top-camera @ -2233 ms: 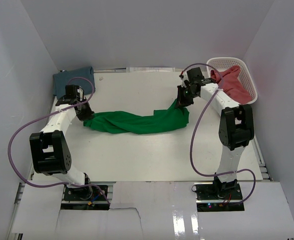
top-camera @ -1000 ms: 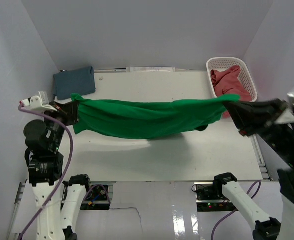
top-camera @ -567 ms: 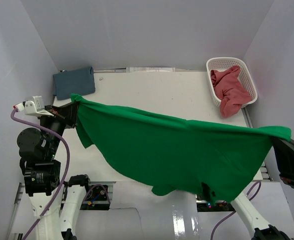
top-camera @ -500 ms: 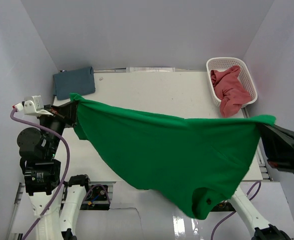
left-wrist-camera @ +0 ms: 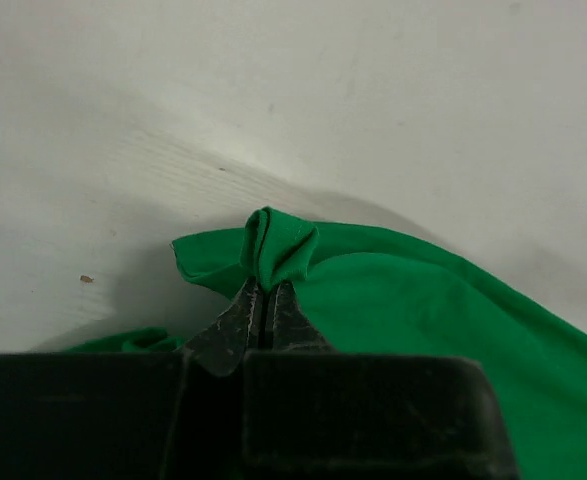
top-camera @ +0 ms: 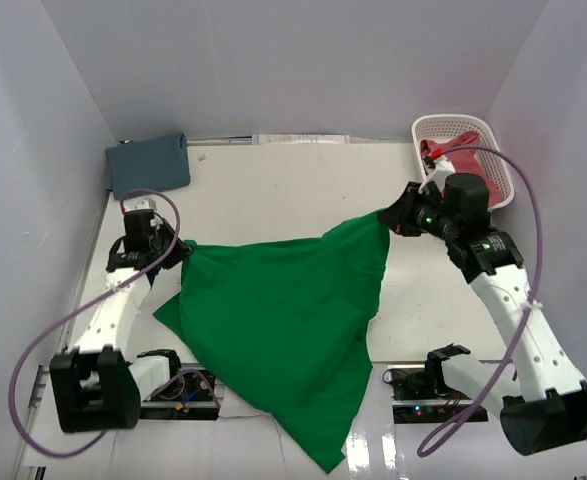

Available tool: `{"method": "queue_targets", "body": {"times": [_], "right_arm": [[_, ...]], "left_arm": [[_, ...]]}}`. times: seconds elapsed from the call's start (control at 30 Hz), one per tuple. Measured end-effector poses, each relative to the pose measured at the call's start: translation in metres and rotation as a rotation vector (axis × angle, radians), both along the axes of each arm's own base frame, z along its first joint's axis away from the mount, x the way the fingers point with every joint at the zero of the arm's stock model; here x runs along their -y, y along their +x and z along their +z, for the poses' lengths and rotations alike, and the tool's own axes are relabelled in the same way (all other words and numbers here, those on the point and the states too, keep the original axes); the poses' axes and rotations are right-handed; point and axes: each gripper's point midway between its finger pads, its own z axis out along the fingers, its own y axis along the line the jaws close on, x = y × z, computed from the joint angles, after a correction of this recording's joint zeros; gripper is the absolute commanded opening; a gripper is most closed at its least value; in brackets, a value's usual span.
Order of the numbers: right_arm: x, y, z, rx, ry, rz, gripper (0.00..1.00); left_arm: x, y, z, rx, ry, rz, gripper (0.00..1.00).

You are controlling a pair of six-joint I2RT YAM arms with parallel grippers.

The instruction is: Fold and stack the t-shirts

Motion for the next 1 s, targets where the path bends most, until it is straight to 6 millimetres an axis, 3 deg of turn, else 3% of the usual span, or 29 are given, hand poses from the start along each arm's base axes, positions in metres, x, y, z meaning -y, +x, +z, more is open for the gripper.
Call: {"method": "queue_targets", "body": {"times": [0.1,0.2,0.3,0.4,0.5,0.57,0.67,0.7,0.73,0.77,0.8,0.87,1.0], "right_arm": [[-0.004,0.013,-0.051,-0.129,-0.031,-0.003,0.08],[-0.008,0.037,-0.073,-0.172,-0.057,-0.012,0.08],[-0.012,0.066,-0.086,-0.193,-0.09,-0.024,0.08],[-0.019,0.096,-0.081,-0.177,-0.095,-0.023,0.08],[-0.024,0.111,-0.069,-0.125,-0.084,-0.018,0.08],[-0.024,0.11,-0.059,-0.093,-0.075,-0.013,0.08],[-0.024,0.103,-0.048,-0.052,-0.058,-0.004,0.08],[-0.024,0.099,-0.046,-0.043,-0.053,0.001,0.08],[-0.024,0.095,-0.046,-0.042,-0.049,0.006,0.08],[-0.024,0.092,-0.046,-0.044,-0.046,0.009,0.08],[-0.025,0.09,-0.048,-0.048,-0.043,0.016,0.08],[-0.026,0.088,-0.051,-0.059,-0.039,0.023,0.08],[-0.027,0.088,-0.052,-0.066,-0.034,0.029,0.08]], "left_arm": [[0.0,0.008,-0.047,-0.153,-0.018,0.009,0.0],[0.001,0.017,-0.08,-0.253,-0.045,0.029,0.0],[0.002,0.036,-0.093,-0.291,-0.068,0.043,0.0],[0.001,0.068,-0.083,-0.259,-0.077,0.045,0.0],[0.002,0.096,-0.059,-0.171,-0.078,0.032,0.0],[0.004,0.105,-0.042,-0.111,-0.076,0.016,0.0],[0.006,0.098,-0.029,-0.076,-0.065,-0.011,0.02],[0.006,0.093,-0.03,-0.084,-0.058,-0.018,0.1],[0.006,0.086,-0.035,-0.103,-0.047,-0.028,0.25],[0.006,0.081,-0.041,-0.124,-0.037,-0.036,0.65],[0.005,0.073,-0.052,-0.162,-0.025,-0.041,0.76],[0.004,0.058,-0.073,-0.252,-0.019,-0.043,0.88],[0.002,0.043,-0.106,-0.401,-0.013,-0.043,0.91]]}}
